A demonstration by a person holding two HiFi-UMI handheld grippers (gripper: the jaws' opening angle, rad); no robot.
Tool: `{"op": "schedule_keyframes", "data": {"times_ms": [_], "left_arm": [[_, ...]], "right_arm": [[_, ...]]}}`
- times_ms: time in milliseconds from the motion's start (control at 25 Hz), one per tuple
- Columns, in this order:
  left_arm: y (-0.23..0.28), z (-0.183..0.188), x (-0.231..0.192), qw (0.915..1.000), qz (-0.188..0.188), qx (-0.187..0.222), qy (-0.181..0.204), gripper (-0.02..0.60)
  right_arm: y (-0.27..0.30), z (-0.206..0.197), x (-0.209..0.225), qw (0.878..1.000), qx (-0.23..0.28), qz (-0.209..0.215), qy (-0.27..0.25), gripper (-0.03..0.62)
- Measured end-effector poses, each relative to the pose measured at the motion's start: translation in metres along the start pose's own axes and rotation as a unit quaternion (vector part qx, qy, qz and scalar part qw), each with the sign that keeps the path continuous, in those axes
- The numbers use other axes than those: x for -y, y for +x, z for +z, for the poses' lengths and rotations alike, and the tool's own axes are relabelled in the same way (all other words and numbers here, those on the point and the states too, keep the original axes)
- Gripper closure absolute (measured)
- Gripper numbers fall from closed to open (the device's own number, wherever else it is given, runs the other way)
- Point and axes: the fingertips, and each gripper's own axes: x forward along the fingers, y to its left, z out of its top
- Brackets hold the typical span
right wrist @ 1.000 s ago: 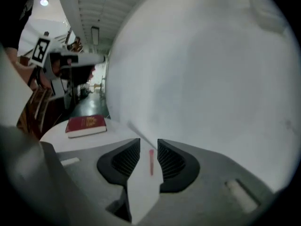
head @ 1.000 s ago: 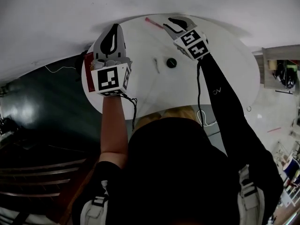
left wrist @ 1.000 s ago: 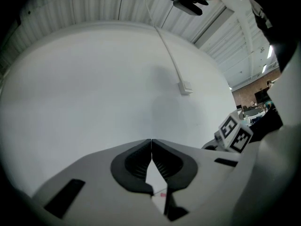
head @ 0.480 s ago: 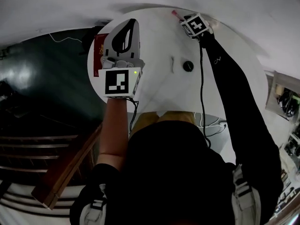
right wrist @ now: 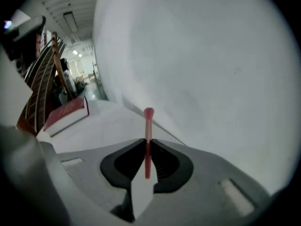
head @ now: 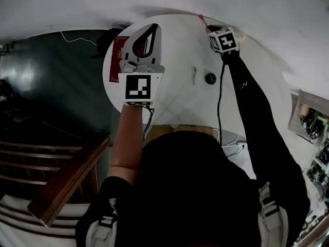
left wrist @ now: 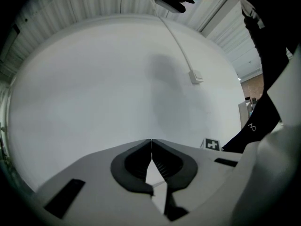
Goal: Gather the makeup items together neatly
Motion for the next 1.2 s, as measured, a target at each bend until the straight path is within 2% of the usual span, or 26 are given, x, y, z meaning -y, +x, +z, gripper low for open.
{"op": "schedule_keyframes", "data": {"times_ms": [160, 400, 520, 680, 760, 1000, 1080, 1200], "left_arm": [[-0.003, 0.0, 0.008, 0.9999, -0.011, -0.004, -0.006, 0.572], [-0.007, 0.006, 0.034, 0.9992, -0.038, 0.008, -0.004, 0.572], [-0.009, 0.013, 0.055, 0.9979, -0.062, 0.021, 0.003, 0.572], [-0.014, 0.027, 0.078, 0.9955, -0.085, 0.043, 0.004, 0.572], [-0.018, 0.029, 0.089, 0.9943, -0.097, 0.045, 0.004, 0.572], [-0.028, 0.032, 0.11, 0.9919, -0.118, 0.046, 0.01, 0.572], [-0.028, 0.029, 0.111, 0.992, -0.119, 0.041, 0.006, 0.572], [-0.03, 0.025, 0.118, 0.9916, -0.124, 0.037, -0.005, 0.572]], "right_arm": [[-0.071, 0.022, -0.02, 0.99, 0.123, -0.021, 0.061, 0.543], [-0.197, 0.016, -0.034, 0.955, 0.254, -0.082, 0.127, 0.543], [-0.25, 0.011, -0.053, 0.94, 0.303, -0.101, 0.118, 0.543], [-0.304, 0.009, -0.062, 0.92, 0.347, -0.149, 0.106, 0.543], [-0.319, 0.005, -0.066, 0.913, 0.357, -0.161, 0.113, 0.543], [-0.329, -0.015, -0.067, 0.912, 0.345, -0.179, 0.129, 0.543], [-0.321, -0.028, -0.062, 0.916, 0.326, -0.182, 0.147, 0.543], [-0.29, -0.066, -0.056, 0.928, 0.27, -0.176, 0.187, 0.543]]}}
